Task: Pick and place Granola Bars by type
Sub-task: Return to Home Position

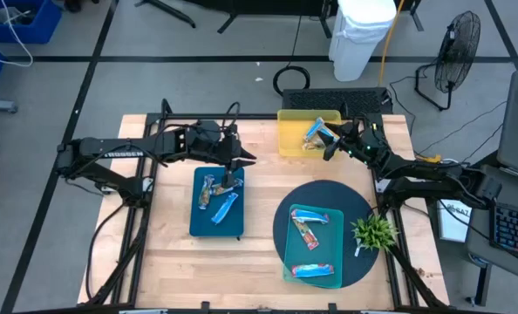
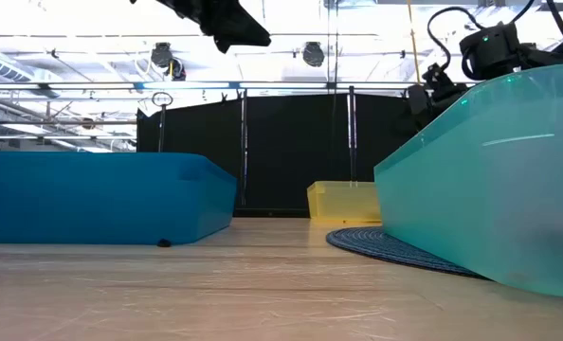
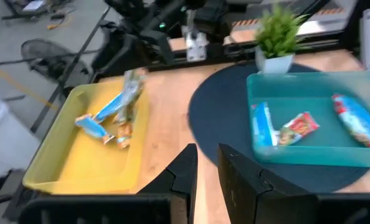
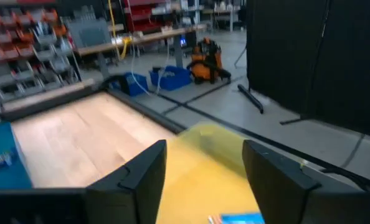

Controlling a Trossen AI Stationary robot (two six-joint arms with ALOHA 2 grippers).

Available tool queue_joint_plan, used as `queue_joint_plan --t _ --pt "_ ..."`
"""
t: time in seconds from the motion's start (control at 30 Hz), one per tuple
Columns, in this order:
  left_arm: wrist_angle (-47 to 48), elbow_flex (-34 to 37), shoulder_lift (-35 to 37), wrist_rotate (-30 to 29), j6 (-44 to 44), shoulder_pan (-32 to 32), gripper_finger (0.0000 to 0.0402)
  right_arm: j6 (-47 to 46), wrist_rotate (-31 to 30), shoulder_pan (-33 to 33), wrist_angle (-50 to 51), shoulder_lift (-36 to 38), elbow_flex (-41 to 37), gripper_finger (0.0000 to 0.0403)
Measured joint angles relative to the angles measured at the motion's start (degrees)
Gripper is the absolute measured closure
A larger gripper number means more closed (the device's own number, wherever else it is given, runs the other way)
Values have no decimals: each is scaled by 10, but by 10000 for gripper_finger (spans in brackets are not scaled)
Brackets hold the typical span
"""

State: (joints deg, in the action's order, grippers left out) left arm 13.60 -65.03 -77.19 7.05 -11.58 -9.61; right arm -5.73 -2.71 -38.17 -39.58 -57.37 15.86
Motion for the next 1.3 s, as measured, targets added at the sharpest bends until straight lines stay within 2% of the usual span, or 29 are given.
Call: queue_joint_plan --t 0.07,0.17,0.27,0.53,0.7,0.93,1.13,1.3 --pt "-37 28 14 12 -1 0 332 -20 0 0 -14 6 0 191" --pt "-94 107 64 18 10 -6 332 -44 3 0 -22 23 0 181" --pt "-157 202 136 14 36 -19 332 -37 40 0 3 56 0 176" --pt "-271 427 351 0 93 -30 332 -31 168 0 153 187 0 179" --pt "-309 533 471 3 105 -30 332 -39 194 0 222 288 -14 186" --pt "-304 620 599 4 129 -30 332 -49 194 0 243 451 -68 188" --pt "-258 642 658 4 134 -30 332 -54 194 0 271 568 -112 188" --pt "-236 643 677 4 134 -30 332 -40 186 0 288 569 -124 188"
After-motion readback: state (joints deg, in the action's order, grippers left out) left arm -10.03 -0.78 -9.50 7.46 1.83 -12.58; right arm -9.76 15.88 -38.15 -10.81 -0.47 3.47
